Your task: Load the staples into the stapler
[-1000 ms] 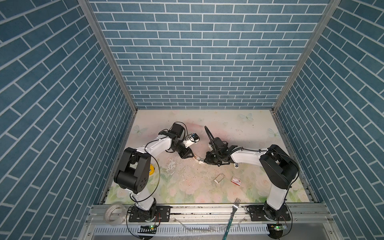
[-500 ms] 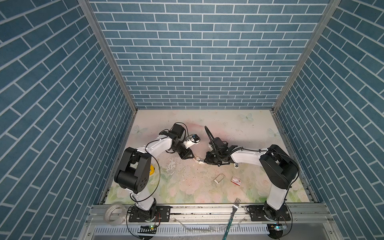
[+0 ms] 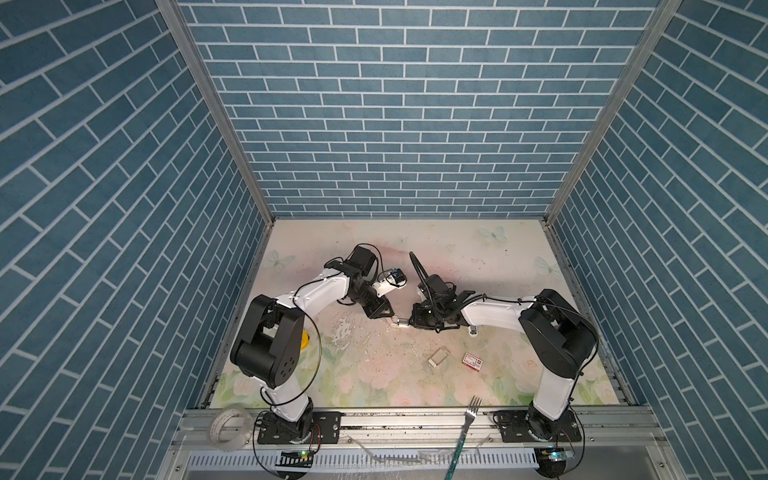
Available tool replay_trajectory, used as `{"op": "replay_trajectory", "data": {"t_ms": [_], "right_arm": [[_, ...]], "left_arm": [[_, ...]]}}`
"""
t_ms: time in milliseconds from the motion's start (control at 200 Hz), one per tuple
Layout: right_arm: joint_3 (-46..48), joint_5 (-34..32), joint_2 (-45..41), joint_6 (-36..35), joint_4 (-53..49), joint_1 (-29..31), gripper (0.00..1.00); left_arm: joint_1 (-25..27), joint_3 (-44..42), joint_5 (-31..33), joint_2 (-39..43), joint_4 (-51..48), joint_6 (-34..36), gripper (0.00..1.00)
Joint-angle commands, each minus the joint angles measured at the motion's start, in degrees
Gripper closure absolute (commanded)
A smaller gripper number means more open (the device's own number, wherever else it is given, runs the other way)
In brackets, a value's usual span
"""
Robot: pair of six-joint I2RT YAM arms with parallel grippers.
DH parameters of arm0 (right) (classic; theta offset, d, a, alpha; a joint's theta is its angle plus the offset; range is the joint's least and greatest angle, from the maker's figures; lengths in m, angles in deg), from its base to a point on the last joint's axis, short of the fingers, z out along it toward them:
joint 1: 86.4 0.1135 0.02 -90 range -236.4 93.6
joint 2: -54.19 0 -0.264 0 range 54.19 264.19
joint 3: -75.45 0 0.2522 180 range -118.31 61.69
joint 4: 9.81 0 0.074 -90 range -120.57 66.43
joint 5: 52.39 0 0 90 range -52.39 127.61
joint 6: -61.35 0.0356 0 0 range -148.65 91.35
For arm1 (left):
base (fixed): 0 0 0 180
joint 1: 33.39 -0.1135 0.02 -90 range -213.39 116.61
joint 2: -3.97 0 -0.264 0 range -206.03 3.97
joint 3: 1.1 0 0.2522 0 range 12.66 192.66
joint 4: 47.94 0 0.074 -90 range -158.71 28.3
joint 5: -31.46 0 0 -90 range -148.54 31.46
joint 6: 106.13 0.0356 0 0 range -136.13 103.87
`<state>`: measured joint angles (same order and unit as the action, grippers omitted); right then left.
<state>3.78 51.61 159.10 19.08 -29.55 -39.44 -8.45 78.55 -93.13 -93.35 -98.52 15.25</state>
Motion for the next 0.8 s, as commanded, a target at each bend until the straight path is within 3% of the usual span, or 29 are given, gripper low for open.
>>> {"op": "replay_trajectory", "data": {"t_ms": [0,270,460,795], "right_arm": [[-0.15,-1.07,1.80,-0.25,-3.51,-0.29,0.80],[-0.15,-1.08,1.97,-0.15,-3.16,-0.29,0.80],[-0.38,-0.81,2.50,-0.15,-2.95,-0.24,0.80],[0.26,-0.70,2.76,-0.56,-2.97,-0.29,0.80]], "left_arm": [[1.09,1.50,-0.34,-1.25,-1.84,0.55,0.66],[2.13,2.73,-0.39,-1.36,-1.94,-0.52,0.66],[1.64,1.62,0.66,3.71,-2.18,0.20,0.59],[-0.35,-5.16,2.94,9.81,-3.45,7.04,0.51]]}}
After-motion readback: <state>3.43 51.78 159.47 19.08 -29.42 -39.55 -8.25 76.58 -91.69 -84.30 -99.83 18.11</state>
